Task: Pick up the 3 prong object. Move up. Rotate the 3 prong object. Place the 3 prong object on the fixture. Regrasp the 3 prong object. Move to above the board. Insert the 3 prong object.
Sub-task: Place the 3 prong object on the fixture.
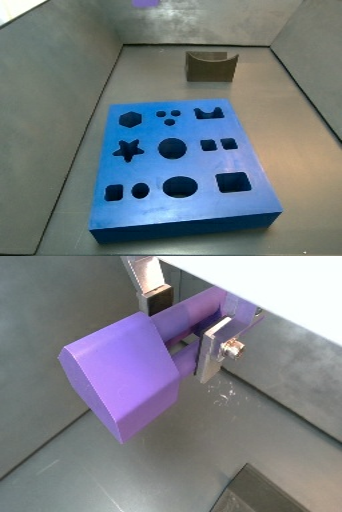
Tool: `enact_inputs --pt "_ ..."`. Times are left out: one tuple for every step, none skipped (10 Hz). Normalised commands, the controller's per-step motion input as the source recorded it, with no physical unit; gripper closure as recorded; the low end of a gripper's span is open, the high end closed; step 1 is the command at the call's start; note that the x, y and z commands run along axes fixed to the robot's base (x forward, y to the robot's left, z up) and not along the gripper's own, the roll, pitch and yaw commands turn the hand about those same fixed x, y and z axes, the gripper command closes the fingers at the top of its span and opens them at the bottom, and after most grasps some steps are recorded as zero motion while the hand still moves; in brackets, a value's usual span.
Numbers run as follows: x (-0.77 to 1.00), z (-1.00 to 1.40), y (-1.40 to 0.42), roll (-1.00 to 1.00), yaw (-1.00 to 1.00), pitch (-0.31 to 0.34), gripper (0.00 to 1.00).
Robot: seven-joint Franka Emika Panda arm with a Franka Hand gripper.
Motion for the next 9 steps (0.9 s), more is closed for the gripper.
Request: enact_inputs --pt "1.00 0.21 -0.57 0.46 0.38 -0.007 1.00" --pt "1.00 0.19 -0.56 0.45 0.35 0.005 1.00" --pt "1.00 0.17 -0.52 0.40 0.27 0.031 1.00" --pt "1.00 0.15 -0.45 0.24 0.16 0.050 1.00" --pt "1.00 0.14 -0.42 0.18 0.12 0.064 1.00" --pt "1.00 0.12 -0.36 0.13 0.08 0.100 1.00" --pt "1.00 0.11 -0.34 0.13 0.07 0.116 1.00" --pt "1.00 0.10 -0.29 0.13 0.06 0.133 1.00" --pt "1.00 0.07 -0.23 0.13 0.05 0.135 1.00"
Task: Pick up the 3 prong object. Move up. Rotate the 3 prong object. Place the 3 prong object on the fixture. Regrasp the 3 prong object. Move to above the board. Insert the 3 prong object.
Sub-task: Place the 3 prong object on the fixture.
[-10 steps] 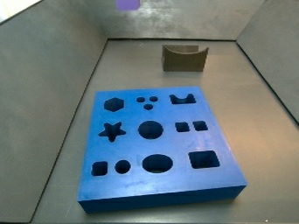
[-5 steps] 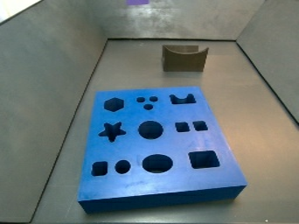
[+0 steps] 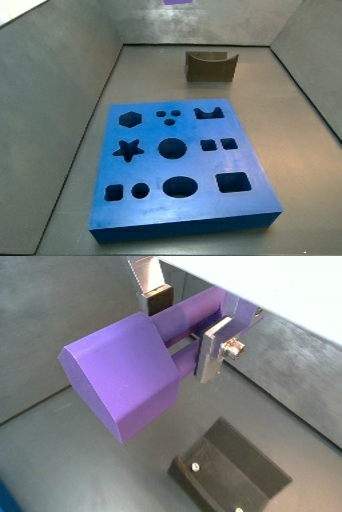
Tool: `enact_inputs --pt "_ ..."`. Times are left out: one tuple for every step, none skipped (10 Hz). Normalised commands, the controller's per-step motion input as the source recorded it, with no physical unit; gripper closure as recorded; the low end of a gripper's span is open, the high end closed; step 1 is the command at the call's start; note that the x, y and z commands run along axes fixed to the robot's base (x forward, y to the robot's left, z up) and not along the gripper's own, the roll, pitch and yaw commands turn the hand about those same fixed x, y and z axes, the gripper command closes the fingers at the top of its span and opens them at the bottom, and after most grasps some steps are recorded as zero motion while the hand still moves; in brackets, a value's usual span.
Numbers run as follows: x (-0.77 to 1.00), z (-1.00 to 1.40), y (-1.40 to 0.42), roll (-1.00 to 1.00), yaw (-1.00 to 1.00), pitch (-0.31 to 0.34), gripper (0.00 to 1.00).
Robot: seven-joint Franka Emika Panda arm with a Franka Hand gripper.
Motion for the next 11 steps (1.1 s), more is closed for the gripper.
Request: enact_inputs --pt "1.00 0.06 -0.19 0.13 0.05 0.132 1.00" --pt "1.00 0.06 -0.17 0.13 0.05 0.132 1.00" --pt "1.00 0.05 -0.14 0.14 0.05 0.145 1.00" --pt "1.00 0.04 -0.12 0.14 0.05 0.142 1.00" --pt "1.00 0.03 -0.10 0.14 0.06 0.138 1.00" --pt "0.98 0.02 -0.08 0.14 0.06 0.140 1.00" --pt "0.85 -0.47 0.45 -1.00 -0.05 0.069 1.00" --pt "0.79 -0.46 0.45 -1.00 -0.05 0.068 1.00" --pt "0.71 -0.29 0.33 -1.00 -0.07 0.054 1.00" --pt "0.61 -0.15 0.18 -1.00 -0.07 0.056 1.00" --pt "0.45 -0.06 0.10 -1.00 -0.07 0.078 1.00"
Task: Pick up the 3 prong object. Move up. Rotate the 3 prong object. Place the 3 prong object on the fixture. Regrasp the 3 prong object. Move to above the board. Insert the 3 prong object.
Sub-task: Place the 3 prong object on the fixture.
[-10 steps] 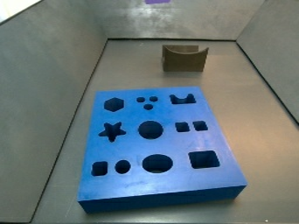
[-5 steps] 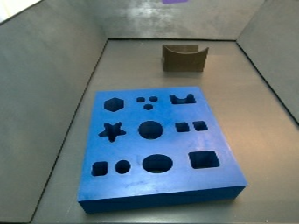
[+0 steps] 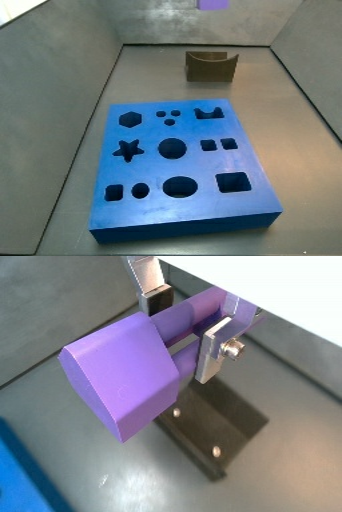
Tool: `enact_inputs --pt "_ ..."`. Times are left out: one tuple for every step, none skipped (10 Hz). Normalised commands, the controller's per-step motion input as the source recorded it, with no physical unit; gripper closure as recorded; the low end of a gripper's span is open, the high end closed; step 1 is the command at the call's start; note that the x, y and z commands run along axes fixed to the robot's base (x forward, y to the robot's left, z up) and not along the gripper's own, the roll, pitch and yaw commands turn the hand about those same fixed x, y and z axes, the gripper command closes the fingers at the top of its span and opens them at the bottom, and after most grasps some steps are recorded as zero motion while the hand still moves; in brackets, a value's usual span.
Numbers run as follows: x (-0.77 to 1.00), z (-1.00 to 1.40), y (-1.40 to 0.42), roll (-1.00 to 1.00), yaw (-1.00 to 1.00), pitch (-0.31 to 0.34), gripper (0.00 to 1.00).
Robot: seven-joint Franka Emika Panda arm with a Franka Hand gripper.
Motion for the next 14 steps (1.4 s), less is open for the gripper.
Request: enact_inputs --pt "0.39 -0.04 0.09 -1.00 -0.08 0.089 1.00" --pt "0.25 -0.03 0.07 -1.00 -0.09 0.106 1.00" --pt "0.20 -0.02 0.06 -1.00 -0.09 0.113 1.00" --pt "0.09 -0.02 0.05 -1.00 -0.11 0.123 1.00" --pt "0.05 -0.01 0.05 -1.00 -0.12 0.114 1.00" --pt "0.05 -0.01 0.04 -1.00 -0.14 0.108 1.00" --pt "0.07 -0.01 0.04 -0.86 -0.15 0.096 1.00" --pt "0.09 -0.02 0.05 -0.62 -0.13 0.081 1.00" --pt "0.09 -0.02 0.05 -0.45 -0.12 0.068 1.00" --pt "0.08 -0.02 0.05 -0.34 -0.12 0.057 1.00" --pt "0.13 -1.00 0.13 -1.00 -0.09 0.176 1.00" --pt "0.13 -1.00 0.13 -1.00 -0.10 0.164 1.00" --pt "0.15 -1.00 0.14 -0.91 -0.14 0.179 1.00" --pt "0.16 -1.00 0.14 -0.71 -0.15 0.160 1.00"
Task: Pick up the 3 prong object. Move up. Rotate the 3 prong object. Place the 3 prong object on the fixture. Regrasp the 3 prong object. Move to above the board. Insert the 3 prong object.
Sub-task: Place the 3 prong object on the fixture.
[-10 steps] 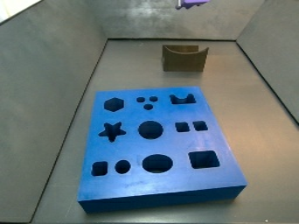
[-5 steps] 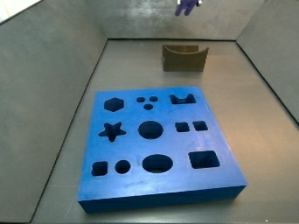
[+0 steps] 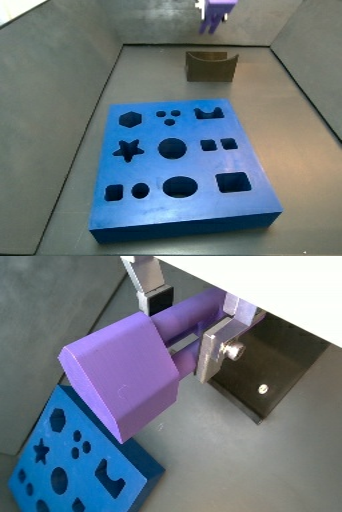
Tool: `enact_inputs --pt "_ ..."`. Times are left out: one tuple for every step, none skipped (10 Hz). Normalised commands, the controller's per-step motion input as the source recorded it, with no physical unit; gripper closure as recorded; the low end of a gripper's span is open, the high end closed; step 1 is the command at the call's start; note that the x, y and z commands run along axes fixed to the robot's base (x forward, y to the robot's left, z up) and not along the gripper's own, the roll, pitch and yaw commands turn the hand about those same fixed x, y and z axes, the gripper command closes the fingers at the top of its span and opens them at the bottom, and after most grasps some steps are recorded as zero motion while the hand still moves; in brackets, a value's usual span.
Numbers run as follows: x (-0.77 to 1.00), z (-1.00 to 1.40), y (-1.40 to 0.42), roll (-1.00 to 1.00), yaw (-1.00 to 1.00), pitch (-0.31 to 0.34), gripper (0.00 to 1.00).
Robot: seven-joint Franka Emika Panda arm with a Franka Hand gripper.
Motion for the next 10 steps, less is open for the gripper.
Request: enact_inputs --pt "0.17 -1.00 0.14 -0.55 -0.17 0.128 1.00" --pt "0.17 -1.00 0.14 -0.38 -0.18 0.094 1.00" --pt "0.18 -1.00 0.13 -0.26 -0.17 0.060 1.00" --pt "0.18 -0.98 0.13 -0.19 -0.16 0.021 1.00" --pt "0.15 -0.77 0.11 -0.17 -0.15 0.002 1.00" --pt "0.13 -0.64 0.10 -0.16 -0.14 -0.008 1.00" --pt "0.11 -0.42 0.11 -0.13 -0.11 -0.034 1.00" --pt "0.08 -0.33 0.14 -0.12 -0.10 -0.054 1.00" --pt "0.07 -0.30 0.15 -0.11 -0.08 -0.059 1.00" --pt "0.07 -0.30 0.15 -0.11 -0.08 -0.059 1.00"
